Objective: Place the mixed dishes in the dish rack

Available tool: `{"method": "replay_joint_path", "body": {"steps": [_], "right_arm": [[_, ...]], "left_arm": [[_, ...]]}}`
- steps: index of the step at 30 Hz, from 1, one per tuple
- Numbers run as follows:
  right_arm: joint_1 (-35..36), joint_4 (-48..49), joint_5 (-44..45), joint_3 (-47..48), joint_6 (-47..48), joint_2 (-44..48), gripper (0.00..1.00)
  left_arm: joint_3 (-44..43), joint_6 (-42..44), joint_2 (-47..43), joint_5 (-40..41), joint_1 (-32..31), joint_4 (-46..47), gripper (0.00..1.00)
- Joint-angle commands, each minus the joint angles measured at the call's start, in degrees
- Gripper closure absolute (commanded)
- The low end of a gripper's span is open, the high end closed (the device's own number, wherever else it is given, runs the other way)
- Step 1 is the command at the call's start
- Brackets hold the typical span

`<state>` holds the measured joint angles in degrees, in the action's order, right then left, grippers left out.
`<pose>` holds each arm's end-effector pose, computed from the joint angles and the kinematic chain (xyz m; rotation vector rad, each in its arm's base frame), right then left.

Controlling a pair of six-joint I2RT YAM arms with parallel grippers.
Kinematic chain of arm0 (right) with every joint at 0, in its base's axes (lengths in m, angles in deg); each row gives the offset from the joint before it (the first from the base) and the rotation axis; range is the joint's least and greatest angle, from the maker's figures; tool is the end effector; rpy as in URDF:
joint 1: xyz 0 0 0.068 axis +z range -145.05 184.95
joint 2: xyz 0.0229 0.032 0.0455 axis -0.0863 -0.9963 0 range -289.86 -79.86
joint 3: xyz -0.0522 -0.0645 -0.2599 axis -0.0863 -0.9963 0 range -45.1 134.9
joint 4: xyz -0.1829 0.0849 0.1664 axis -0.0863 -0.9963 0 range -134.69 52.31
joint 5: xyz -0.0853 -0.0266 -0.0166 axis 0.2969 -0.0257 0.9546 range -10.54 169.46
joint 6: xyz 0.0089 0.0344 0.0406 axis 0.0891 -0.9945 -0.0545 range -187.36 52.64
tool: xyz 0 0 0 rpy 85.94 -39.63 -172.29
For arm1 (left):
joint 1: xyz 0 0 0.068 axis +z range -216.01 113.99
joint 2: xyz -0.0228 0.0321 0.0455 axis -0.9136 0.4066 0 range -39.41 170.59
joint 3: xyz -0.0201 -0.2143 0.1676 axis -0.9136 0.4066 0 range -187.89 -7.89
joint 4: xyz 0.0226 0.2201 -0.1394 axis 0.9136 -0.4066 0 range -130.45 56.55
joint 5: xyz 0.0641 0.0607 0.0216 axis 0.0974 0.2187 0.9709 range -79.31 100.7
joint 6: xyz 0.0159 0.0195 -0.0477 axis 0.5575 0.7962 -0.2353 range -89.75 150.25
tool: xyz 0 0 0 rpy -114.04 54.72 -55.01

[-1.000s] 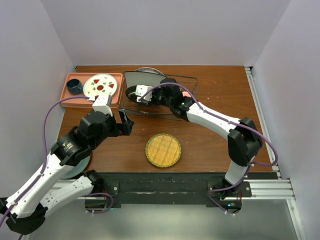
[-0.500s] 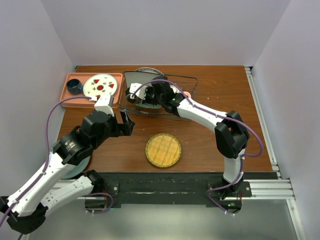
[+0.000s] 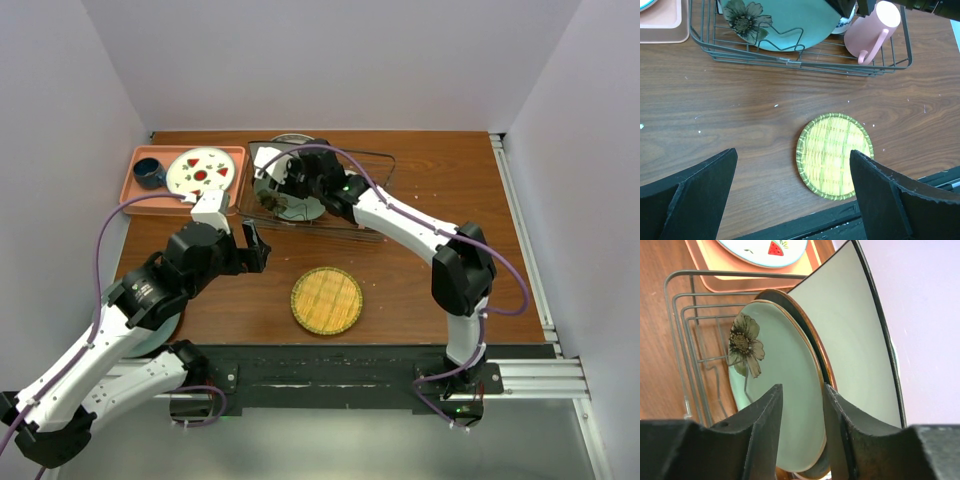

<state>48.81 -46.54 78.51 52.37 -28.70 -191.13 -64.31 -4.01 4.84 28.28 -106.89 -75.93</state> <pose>0.3378 0.3256 0.3172 -1.3051 1.4712 0.0758 0.1213 -0.0906 0.3535 -0.0647 2.1073 -0.4772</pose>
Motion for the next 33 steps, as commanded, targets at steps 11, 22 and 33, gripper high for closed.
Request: {"method": "replay_joint_path", "body": {"steps": [11,22,33], "right_arm": [[-0.61,4.53,2.8,-0.17,-2.79,5.88,0.52],[-0.61,2.25,4.64,-6.32,-20.78,18.36,0.15],[-0.61,0.93,5.97,-21.42,-40.04,31.97,0.01]], "left_arm": [[-0.09,0.69,-0.57,-0.18,0.37,2.49,0.0],[0.52,1.39,-0.13,-0.27,0.37,3.81,0.0],[5.09,2.88,0.13,-1.24,0.37,7.41,0.0]]}}
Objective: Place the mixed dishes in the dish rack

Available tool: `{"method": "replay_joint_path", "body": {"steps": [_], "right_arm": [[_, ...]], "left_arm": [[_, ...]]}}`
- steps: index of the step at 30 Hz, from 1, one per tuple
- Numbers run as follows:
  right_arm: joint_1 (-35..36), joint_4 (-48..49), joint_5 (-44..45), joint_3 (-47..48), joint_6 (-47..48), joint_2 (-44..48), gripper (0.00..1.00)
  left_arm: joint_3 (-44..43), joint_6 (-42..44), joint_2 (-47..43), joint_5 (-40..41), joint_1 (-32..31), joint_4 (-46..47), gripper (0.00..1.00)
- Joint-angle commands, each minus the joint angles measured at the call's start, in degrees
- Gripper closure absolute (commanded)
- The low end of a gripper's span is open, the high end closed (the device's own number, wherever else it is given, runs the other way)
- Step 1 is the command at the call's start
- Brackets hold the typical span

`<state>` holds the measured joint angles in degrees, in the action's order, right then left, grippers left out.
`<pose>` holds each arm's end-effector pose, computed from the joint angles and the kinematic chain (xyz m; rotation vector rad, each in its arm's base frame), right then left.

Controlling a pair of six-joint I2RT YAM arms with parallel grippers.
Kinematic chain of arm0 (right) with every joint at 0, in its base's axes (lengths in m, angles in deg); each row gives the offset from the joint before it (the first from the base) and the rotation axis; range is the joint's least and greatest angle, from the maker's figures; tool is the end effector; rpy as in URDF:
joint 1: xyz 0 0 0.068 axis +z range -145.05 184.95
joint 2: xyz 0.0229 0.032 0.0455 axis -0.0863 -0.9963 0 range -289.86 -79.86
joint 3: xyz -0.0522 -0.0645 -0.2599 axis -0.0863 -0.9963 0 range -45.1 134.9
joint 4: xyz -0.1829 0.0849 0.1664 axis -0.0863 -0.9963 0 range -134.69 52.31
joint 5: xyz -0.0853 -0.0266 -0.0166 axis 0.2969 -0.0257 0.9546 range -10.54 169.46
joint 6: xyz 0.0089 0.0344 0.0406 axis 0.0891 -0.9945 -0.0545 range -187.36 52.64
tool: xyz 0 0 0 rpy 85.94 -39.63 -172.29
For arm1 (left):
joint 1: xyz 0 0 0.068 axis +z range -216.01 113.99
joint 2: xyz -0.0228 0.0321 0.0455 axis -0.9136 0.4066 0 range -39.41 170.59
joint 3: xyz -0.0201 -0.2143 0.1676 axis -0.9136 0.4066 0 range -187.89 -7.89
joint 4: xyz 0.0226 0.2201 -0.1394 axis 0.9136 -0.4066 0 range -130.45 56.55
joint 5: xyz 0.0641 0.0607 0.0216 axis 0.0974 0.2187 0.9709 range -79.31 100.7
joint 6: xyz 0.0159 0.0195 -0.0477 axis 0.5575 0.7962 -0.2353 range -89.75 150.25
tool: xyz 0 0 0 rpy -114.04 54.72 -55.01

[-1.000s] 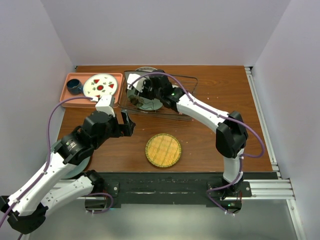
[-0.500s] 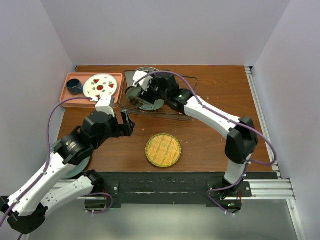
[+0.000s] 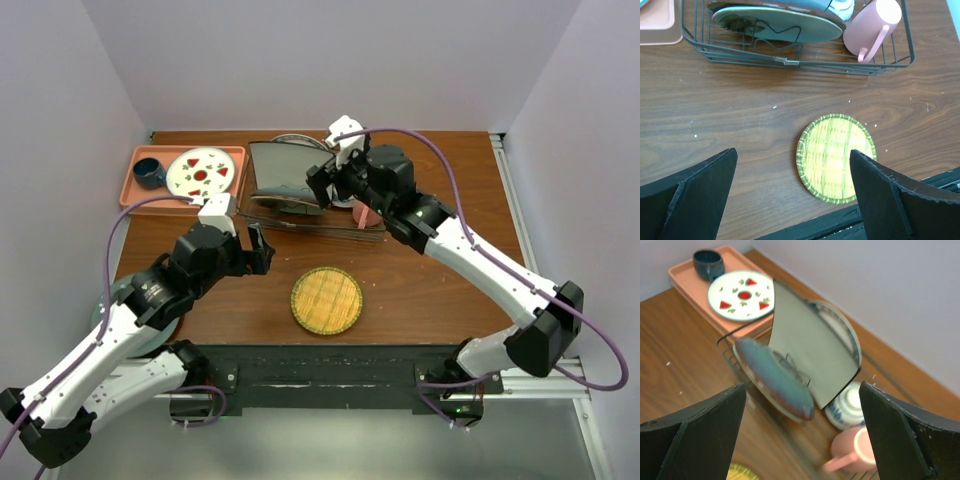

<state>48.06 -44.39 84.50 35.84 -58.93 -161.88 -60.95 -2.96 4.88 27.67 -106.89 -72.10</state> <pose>0.2488 0.2287 0.4155 -0.6879 1.5766 0.3750 0.1262 -0.0954 0.3407 -0.0403 2.1030 -0.4810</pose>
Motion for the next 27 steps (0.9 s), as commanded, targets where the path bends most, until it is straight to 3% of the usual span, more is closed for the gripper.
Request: {"method": "replay_joint_path", "body": {"steps": [1,9,19,27], "right_arm": [[0.13,-1.3,-0.72,-6.05,-11.4,3.61,0.01],[0.04,-0.07,4.27,-19.93,-19.32,13.81,0.01],[0.13,-14.73,16.84,-27.41,-33.12,22.42,0.02],[0.13,-14.66,8.16,-39.44,-44.26,26.56,0.05]], "left_arm": [[2.69,1.75,0.09,-0.62,0.37,3.76,0.0],[7.35,0.26,0.35,-1.59,0.37,5.87,0.0],[17.8,-3.79,2.98,-9.41,0.37,13.86,0.0],[22.46,-5.63,12.74,-14.77,0.28,22.38,0.04]]}}
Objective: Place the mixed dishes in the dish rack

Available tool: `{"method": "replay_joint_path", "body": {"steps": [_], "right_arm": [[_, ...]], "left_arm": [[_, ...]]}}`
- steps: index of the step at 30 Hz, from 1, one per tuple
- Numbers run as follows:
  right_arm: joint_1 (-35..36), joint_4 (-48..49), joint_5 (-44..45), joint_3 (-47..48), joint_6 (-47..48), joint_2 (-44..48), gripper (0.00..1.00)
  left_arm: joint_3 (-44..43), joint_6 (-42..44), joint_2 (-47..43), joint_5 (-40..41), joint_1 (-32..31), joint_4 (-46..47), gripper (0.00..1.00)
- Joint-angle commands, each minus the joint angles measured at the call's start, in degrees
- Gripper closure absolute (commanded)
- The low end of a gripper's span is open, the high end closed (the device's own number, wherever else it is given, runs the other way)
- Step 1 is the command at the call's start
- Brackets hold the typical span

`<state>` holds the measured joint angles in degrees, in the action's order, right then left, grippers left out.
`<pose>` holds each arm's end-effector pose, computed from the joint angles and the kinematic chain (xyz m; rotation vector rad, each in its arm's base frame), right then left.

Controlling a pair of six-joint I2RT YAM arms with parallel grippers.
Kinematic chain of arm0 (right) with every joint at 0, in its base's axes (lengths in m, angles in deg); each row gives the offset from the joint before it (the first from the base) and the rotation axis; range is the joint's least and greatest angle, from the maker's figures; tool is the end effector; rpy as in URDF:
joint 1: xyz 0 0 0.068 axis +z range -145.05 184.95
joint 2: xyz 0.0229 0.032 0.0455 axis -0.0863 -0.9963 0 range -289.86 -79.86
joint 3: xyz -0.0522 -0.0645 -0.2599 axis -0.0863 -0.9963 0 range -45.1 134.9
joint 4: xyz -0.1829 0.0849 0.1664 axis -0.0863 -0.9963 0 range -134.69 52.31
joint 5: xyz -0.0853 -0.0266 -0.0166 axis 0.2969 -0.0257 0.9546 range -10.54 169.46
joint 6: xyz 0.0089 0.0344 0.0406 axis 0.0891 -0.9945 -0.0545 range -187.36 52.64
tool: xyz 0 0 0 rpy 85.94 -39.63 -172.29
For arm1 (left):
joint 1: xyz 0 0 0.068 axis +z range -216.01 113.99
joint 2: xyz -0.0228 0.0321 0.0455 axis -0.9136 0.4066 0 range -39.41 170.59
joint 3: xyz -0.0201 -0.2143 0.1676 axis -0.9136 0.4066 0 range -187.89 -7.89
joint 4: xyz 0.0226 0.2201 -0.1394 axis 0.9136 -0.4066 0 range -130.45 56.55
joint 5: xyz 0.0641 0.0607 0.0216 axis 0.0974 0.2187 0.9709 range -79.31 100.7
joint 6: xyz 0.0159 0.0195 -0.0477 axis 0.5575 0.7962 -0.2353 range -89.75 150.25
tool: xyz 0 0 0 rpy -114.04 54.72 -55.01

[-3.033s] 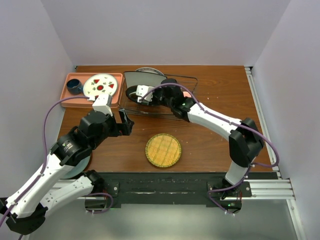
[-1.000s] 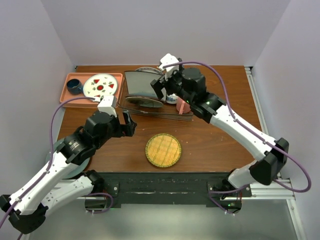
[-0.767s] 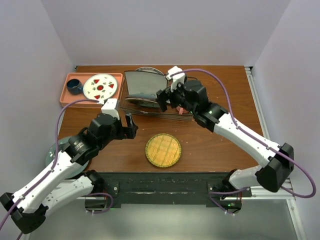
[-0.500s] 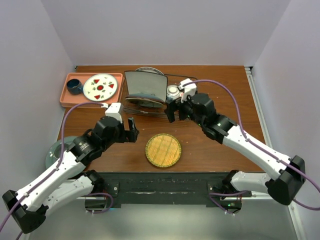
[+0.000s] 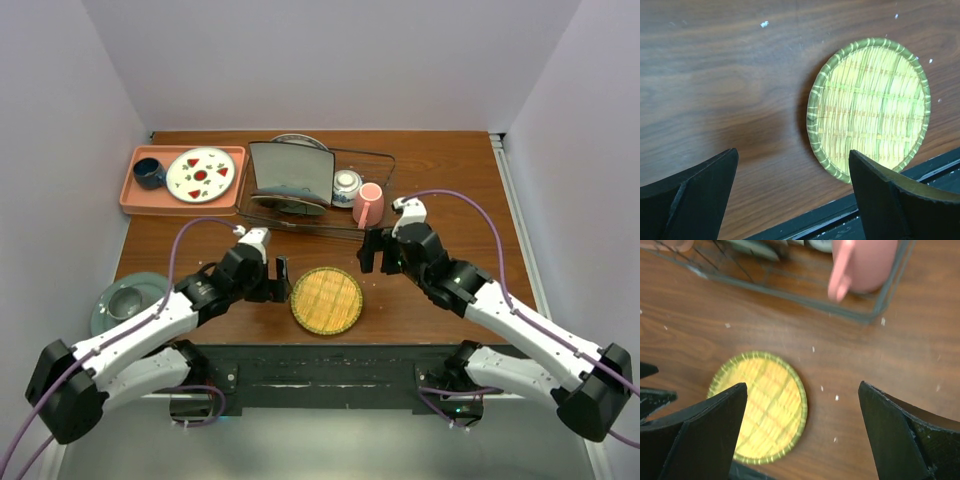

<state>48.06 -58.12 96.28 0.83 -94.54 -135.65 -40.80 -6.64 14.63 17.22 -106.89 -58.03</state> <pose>0.1651 0.1405 0.2944 -0.1143 2.1014 0.4396 0.1476 -0.1223 0.2165 0.0283 2.4239 -0.5116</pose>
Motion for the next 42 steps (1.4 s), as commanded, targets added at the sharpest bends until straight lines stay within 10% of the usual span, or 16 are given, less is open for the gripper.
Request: {"method": "replay_joint_path", "body": {"steps": [1,37,42], "right_arm": [[0.13,-0.24,-4.68,-5.49,-9.64,0.24,0.06],[0.13,36.15,-20.6,-30.29,-28.89,-11.35,0.41],[0.13,40.02,-21.3,-30.82,-29.16,-13.47,0.67]], "left_arm": [[2.75,-2.23,4.74,-5.2,0.28,9.28,0.05],[11.02,-3.81,19.7,-17.68,0.28,34.77,0.75],[11.11,-3.81,20.31,-18.92,0.28,35.3,0.79]]}}
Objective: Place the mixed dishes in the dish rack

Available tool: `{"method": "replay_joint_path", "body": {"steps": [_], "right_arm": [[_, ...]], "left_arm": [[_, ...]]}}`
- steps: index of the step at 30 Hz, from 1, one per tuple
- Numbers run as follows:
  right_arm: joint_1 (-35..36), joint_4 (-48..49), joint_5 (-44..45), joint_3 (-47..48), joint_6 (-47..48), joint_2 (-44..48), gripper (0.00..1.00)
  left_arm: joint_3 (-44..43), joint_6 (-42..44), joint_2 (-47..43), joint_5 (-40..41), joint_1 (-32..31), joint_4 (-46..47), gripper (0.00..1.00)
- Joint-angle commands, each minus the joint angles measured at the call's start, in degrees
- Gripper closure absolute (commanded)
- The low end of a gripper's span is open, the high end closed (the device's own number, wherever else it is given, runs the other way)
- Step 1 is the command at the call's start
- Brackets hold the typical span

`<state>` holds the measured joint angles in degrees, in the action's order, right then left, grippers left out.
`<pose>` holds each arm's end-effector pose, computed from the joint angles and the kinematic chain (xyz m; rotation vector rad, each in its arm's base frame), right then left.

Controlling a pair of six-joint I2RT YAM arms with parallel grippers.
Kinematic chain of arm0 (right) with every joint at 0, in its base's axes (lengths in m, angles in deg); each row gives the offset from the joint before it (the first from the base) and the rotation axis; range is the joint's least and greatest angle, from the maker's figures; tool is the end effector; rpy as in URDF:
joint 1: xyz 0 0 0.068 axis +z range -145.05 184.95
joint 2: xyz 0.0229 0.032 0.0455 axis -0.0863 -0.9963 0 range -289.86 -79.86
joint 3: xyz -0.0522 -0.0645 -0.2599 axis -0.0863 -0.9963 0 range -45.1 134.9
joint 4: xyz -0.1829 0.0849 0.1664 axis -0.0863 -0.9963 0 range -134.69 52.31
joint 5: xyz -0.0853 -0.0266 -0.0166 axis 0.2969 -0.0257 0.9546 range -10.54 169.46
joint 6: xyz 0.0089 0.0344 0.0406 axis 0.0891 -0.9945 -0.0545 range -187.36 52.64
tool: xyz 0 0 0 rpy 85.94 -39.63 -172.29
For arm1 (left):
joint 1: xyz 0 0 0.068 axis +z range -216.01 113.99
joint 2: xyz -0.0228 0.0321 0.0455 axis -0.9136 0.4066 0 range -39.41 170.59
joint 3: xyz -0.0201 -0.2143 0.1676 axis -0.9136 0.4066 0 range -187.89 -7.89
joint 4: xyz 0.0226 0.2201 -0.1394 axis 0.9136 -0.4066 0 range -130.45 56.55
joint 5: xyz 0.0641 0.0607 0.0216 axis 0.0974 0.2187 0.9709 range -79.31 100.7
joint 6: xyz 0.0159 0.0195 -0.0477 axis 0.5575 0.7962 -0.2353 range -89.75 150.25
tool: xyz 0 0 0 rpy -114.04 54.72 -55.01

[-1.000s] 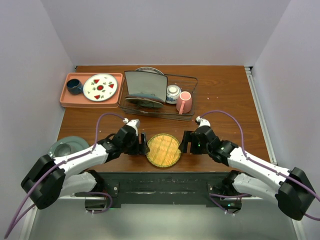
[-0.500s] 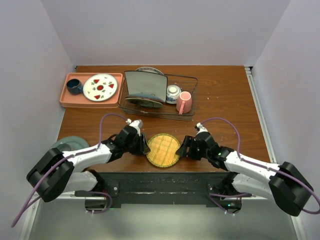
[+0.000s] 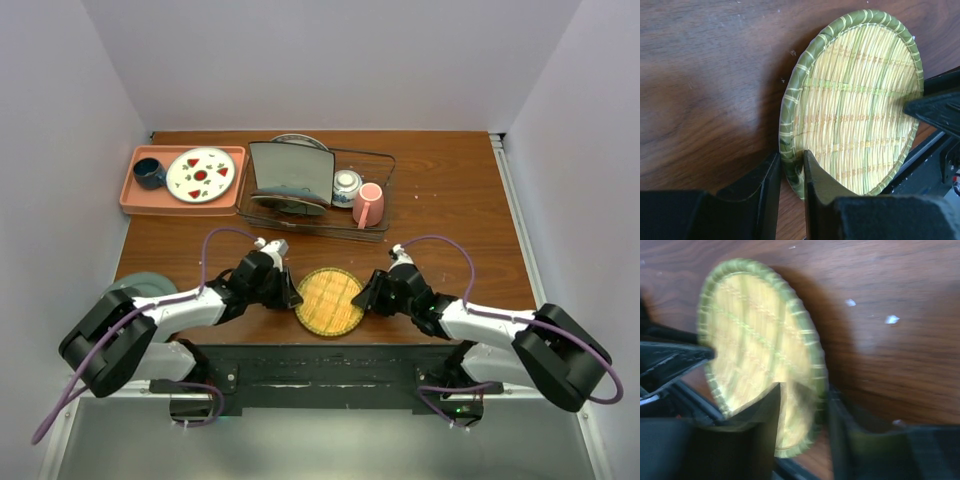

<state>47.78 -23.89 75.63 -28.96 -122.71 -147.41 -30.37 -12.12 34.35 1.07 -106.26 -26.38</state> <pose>0.1492 0.1416 0.1366 0.2244 2.4111 0.9535 0.1676 -0.1495 0.1372 0.0429 2.5134 -0.8592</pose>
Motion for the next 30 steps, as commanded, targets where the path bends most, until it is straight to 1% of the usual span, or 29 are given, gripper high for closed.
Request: {"method": "replay_joint_path", "body": {"steps": [1,2,3,4,6,7,9,10,11,12,14,15,18,22,24,25,26,28,29,30], "right_arm": [[0.41,5.71,-0.73,-0.76,-0.9,-1.45,0.73],[0.41,5.54,-0.82,-0.59,-0.11,-1.18,0.79],[0.33,4.14,-0.74,-0.32,0.24,-0.92,0.93],[0.41,3.34,-0.39,0.38,0.68,-0.48,0.99],[0.41,0.37,0.49,1.08,2.26,1.45,1.0],[0.41,-0.61,0.84,2.04,2.88,2.33,1.0],[0.33,-3.76,1.98,3.01,5.25,5.22,1.0],[0.41,-4.83,2.43,4.06,6.13,6.19,1.0],[0.41,-5.79,2.86,4.77,7.96,7.33,1.0],[0.41,-7.2,3.13,5.3,9.2,9.08,1.0],[0.41,-9.57,3.66,7.58,12.79,10.76,1.0],[0.33,-10.37,3.75,8.46,14.12,11.9,1.0],[0.41,-13.62,4.97,12.5,18.87,13.4,1.0],[0.41,-17.14,7.61,18.38,25.45,14.55,1.0],[0.41,-17.76,7.62,20.41,29.5,14.73,1.0],[0.41,-18.11,7.27,22.77,30.9,14.64,1.0],[0.41,-18.81,6.92,24.01,33.62,14.64,1.0],[0.33,-19.6,6.56,27.34,36.7,14.73,1.0],[0.41,-19.69,6.91,28.06,39.59,15.16,1.0],[0.41,-19.6,7.17,28.85,40.93,15.34,1.0]], "left_arm": [[0.68,1.59,0.6,-2.76,-0.36,3.39,0.79],[0.51,1.59,0.6,-2.68,-0.36,3.13,0.79],[0.42,1.59,0.51,-2.59,-0.36,2.86,0.79],[0.16,1.76,0.42,-2.41,-0.36,2.16,0.77],[-0.28,1.76,-0.63,-1.71,-0.36,1.46,0.73],[-0.46,2.03,-1.15,-1.27,-0.36,0.32,0.69],[-1.42,2.47,-3.61,0.31,-0.36,-1.35,0.64],[-1.77,3.08,-4.58,1.09,-0.36,-3.45,0.59],[-3.08,3.34,-6.41,2.76,-0.36,-4.77,0.55],[-3.79,3.69,-7.3,3.56,-0.36,-6.96,0.5],[-6.16,4.49,-9.93,6.53,-0.36,-11.1,0.43],[-7.04,4.66,-10.73,7.68,-0.36,-13.98,0.37],[-10.73,5.37,-14.07,11.99,-0.27,-18.83,0.3],[-17.22,7.12,-16.89,16.83,0.43,-23.06,0.26],[-19.61,8.09,-16.8,18.06,2.01,-24.03,0.26],[-21.88,8.96,-16.37,18.07,2.89,-24.21,0.26],[-23.12,9.23,-15.06,17.02,5.33,-24.38,0.26],[-25.93,9.93,-13.65,15.52,8.16,-24.65,0.27],[-26.56,10.11,-12.42,14.73,10.61,-24.3,0.28],[-27.0,10.29,-11.89,14.46,11.5,-22.91,0.29]]}}
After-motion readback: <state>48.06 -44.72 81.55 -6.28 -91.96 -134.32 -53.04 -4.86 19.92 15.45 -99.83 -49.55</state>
